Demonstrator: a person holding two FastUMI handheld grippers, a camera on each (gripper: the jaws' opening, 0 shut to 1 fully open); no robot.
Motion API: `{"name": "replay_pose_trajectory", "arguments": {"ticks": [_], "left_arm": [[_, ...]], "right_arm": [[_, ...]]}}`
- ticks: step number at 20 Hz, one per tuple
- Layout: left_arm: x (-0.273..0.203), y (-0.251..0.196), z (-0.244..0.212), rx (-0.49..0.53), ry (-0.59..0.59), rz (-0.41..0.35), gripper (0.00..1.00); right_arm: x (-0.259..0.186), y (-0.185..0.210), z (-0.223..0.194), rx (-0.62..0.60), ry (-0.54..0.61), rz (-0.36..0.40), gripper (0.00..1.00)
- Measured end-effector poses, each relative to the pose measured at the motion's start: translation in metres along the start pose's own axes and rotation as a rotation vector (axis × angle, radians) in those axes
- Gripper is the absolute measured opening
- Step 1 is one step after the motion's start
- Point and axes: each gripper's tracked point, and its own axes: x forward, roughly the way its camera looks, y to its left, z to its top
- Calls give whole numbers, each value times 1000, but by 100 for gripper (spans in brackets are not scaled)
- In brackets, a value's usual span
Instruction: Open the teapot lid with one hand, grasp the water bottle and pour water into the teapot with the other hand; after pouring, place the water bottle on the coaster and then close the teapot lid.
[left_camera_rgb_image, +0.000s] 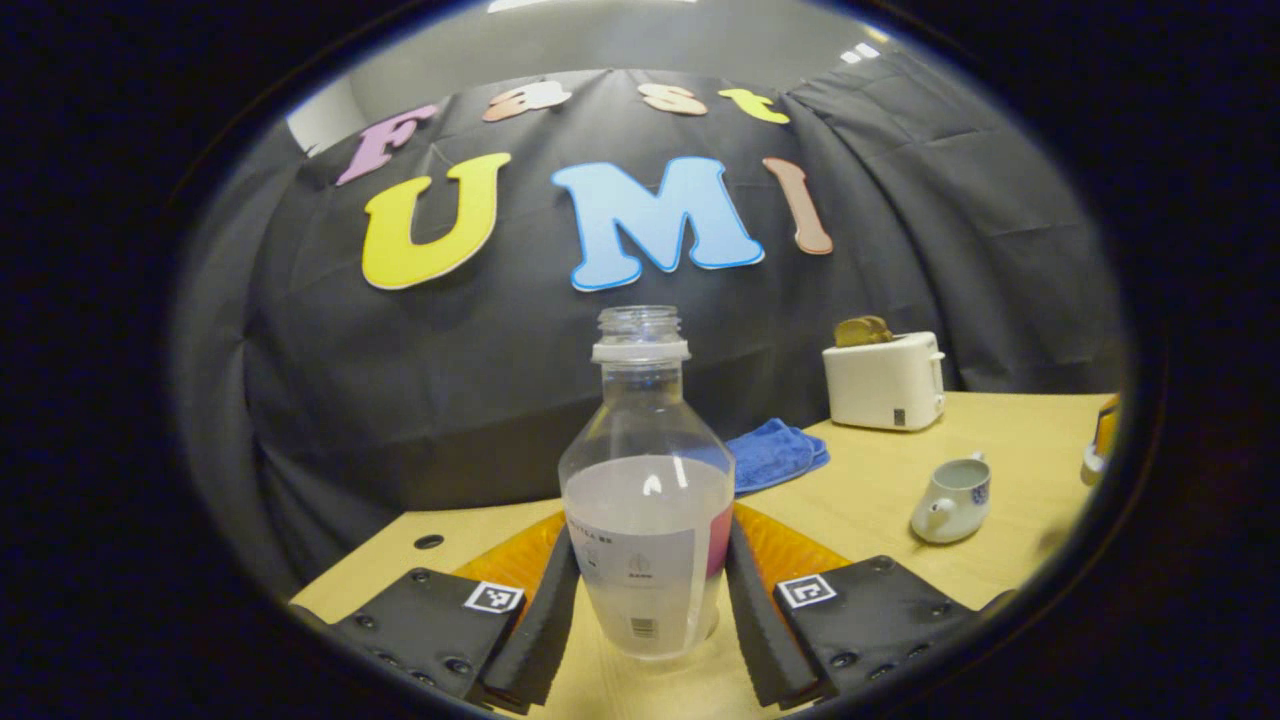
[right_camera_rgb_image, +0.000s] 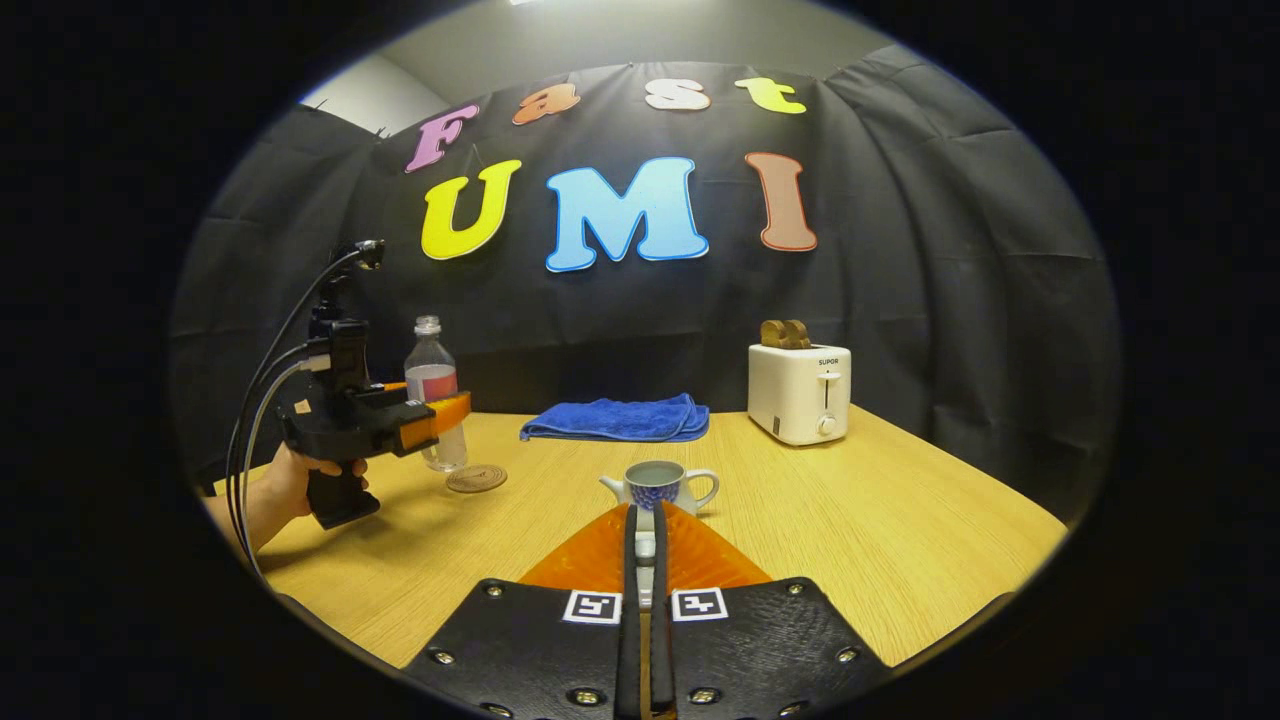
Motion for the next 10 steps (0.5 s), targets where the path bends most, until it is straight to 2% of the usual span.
{"name": "replay_pose_trajectory", "arguments": {"ticks": [3,5,7,10], "left_arm": [[15,16,-8,-148,11,-7,84],[26,23,-14,-188,28,7,84],[31,20,-20,-183,37,9,84],[46,12,-38,-123,83,5,84]], "right_arm": [[3,-2,-4,18,14,-1,4],[6,-1,-7,17,23,1,4],[8,-1,-9,16,29,4,4],[10,-4,-9,19,30,-3,4]]}}
